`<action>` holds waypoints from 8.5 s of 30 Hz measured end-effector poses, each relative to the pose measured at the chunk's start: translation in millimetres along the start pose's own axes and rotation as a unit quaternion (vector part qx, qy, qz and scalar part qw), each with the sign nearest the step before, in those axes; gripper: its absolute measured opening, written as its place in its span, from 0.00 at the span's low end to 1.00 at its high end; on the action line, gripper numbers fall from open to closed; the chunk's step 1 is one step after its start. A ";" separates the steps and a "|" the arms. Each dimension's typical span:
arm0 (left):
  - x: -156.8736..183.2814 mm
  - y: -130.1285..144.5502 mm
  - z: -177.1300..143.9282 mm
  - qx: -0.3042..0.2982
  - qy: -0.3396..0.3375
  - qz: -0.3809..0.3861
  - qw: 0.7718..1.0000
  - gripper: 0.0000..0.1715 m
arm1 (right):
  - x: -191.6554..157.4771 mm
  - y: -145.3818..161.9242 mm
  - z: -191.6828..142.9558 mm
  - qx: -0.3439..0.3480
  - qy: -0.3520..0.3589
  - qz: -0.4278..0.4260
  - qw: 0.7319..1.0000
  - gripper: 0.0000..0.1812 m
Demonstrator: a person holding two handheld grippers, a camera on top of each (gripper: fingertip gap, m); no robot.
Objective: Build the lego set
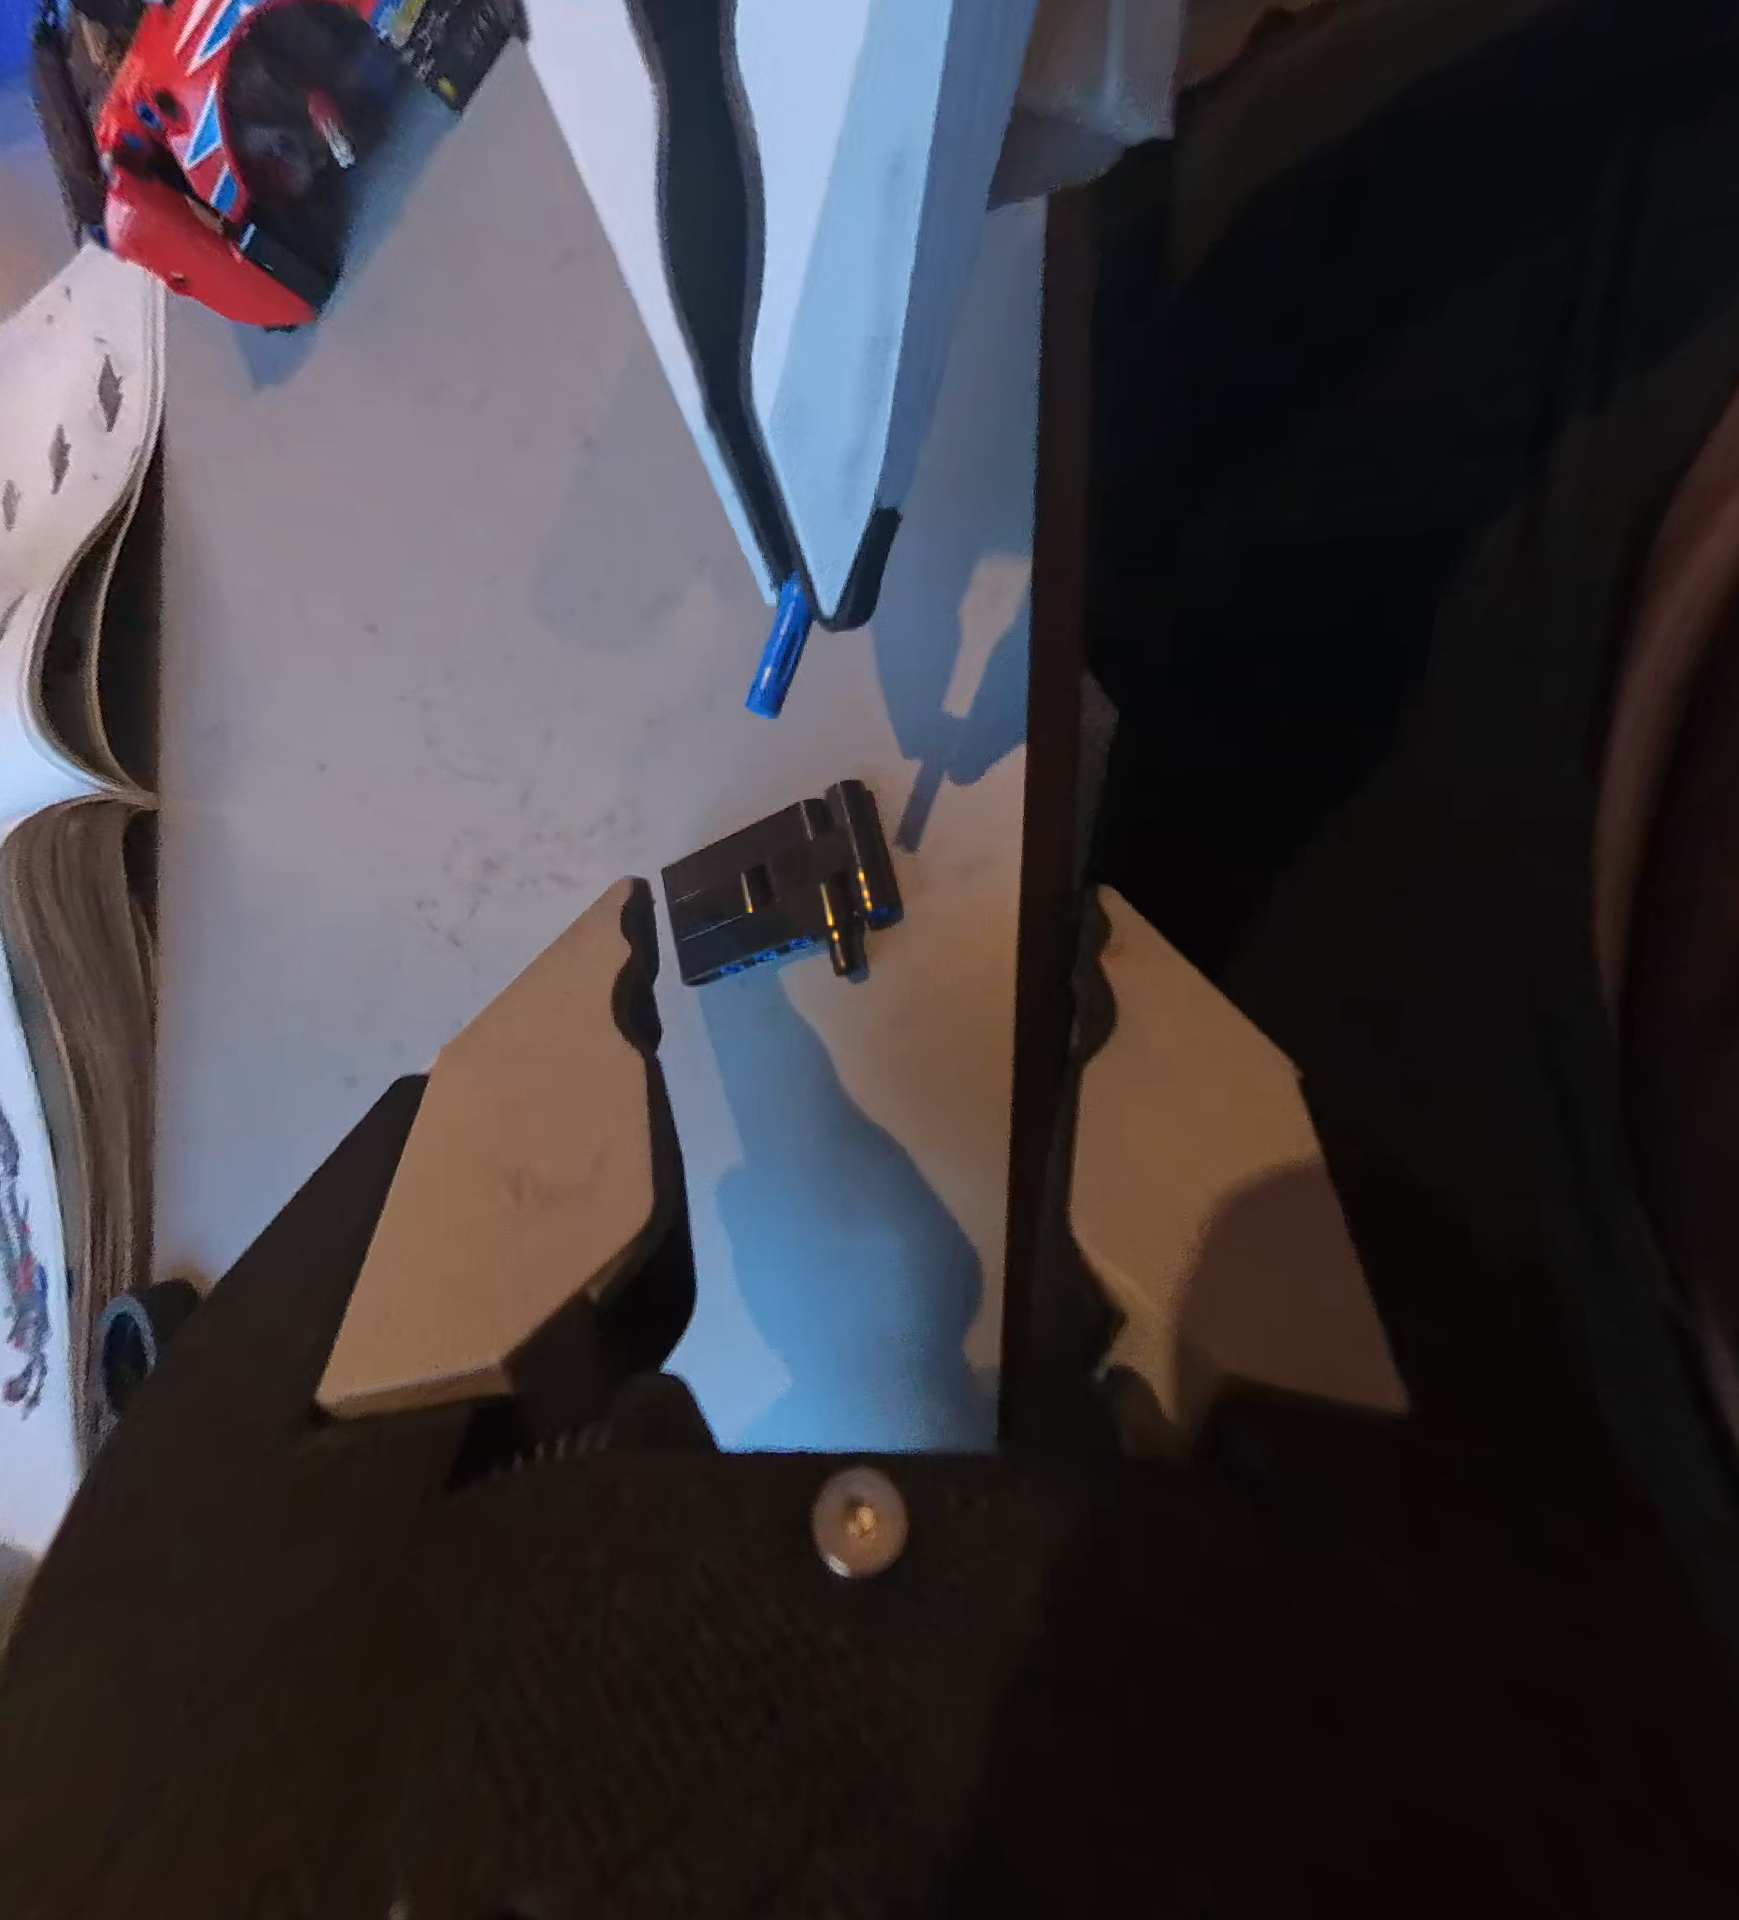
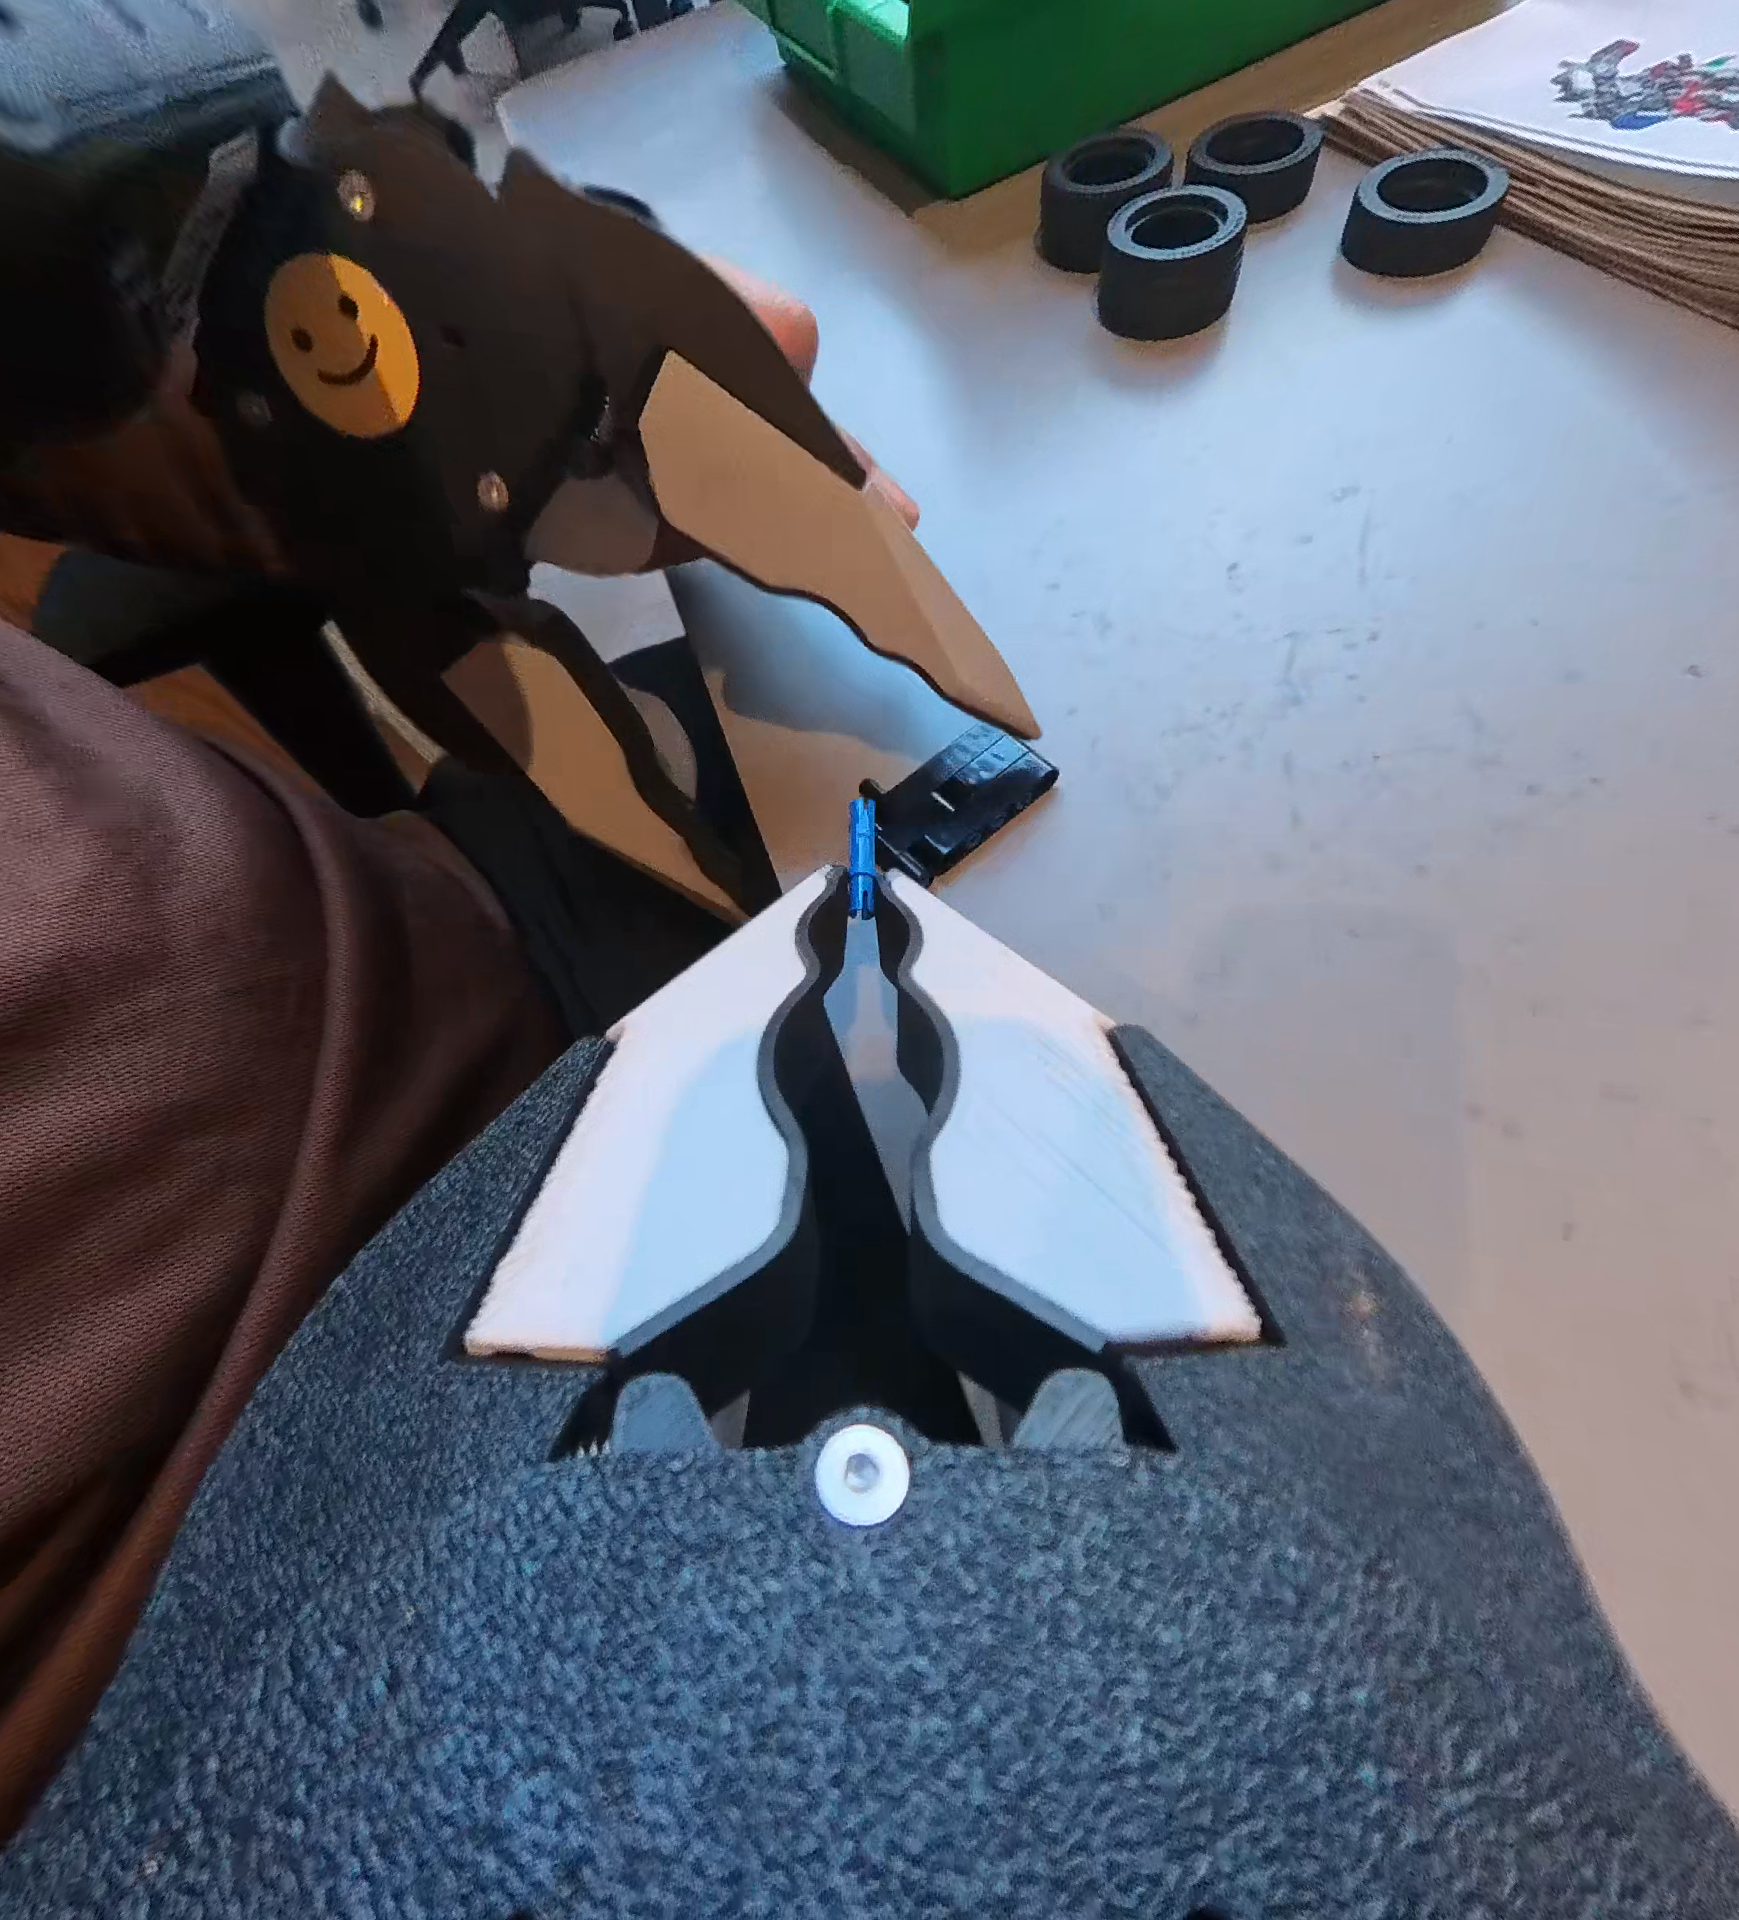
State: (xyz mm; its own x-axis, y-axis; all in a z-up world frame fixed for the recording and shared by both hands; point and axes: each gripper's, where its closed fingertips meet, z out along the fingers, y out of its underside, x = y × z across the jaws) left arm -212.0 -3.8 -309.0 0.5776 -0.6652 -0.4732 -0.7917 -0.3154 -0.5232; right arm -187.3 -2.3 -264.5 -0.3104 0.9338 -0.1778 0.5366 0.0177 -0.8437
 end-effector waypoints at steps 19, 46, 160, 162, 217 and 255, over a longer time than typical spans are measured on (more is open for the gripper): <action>1.3 -16.5 -30.6 0.079 -0.057 -0.041 0.994 0.03 | -12.5 11.5 9.8 -0.049 0.011 -0.010 0.999 0.02; 1.2 -10.2 -20.3 0.127 0.168 -0.086 0.974 0.03 | -6.5 4.2 16.5 -0.029 0.002 -0.016 0.999 0.02; -7.5 -13.1 -20.6 0.021 0.144 -0.017 0.989 0.03 | -3.9 1.6 11.8 -0.169 -0.131 0.065 0.975 0.01; -7.4 -12.0 -21.1 0.010 0.121 0.008 0.993 0.03 | -6.5 1.8 12.2 -0.162 -0.159 0.117 0.967 0.01; -26.2 5.0 -9.9 0.061 0.042 -0.098 0.992 0.26 | 13.8 -6.7 0.4 -0.011 -0.108 -0.081 0.991 0.03; -43.2 -70.5 -39.6 0.161 -0.187 0.014 0.969 0.03 | -1.6 -42.8 -16.4 0.093 -0.300 0.198 0.929 0.03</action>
State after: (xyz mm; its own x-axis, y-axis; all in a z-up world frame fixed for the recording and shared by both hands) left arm -188.9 20.4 -223.6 0.6369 -0.3594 -0.6820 -0.7392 -0.0332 -0.6727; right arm -196.9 1.3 -219.9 -0.5287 0.4862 -0.6958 0.5739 -0.3993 -0.7150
